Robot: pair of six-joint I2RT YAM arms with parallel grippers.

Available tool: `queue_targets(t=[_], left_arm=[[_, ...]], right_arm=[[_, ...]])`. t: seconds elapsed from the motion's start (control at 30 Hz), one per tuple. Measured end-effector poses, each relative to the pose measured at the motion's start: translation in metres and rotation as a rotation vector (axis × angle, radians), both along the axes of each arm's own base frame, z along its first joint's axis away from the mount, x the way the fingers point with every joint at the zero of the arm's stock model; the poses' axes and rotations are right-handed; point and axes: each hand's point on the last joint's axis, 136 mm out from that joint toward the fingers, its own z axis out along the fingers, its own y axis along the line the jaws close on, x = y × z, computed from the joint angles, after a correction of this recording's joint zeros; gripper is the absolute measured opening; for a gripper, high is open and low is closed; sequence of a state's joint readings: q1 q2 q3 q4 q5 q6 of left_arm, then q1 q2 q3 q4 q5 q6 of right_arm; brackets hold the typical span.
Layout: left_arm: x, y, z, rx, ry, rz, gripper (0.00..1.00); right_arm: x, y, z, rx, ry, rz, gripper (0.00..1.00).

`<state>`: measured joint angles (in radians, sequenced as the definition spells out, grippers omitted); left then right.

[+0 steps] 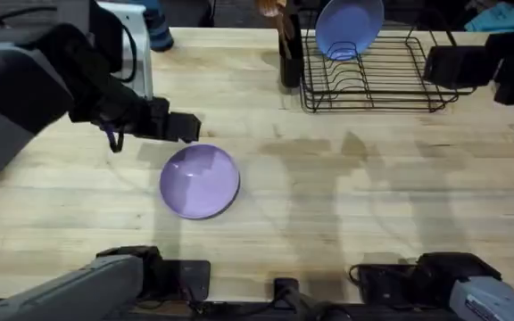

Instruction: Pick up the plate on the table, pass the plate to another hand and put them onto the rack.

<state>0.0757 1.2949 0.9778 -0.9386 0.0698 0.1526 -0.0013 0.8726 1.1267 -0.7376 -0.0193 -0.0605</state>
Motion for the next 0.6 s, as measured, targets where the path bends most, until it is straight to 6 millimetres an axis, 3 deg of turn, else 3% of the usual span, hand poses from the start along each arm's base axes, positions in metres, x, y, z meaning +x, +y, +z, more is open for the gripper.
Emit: queue_targets(t=[0.33,0.6], left_arm=[[-0.01,0.001,-0.035,0.012,0.022,-0.008,0.994],[-0.011,0.001,-0.038,0.012,0.028,-0.01,0.993]], right_arm=[[0.0,0.0,0.0,0.0,0.0,0.0,0.992],[0.0,0.0,0.0,0.0,0.0,0.0,0.992]])
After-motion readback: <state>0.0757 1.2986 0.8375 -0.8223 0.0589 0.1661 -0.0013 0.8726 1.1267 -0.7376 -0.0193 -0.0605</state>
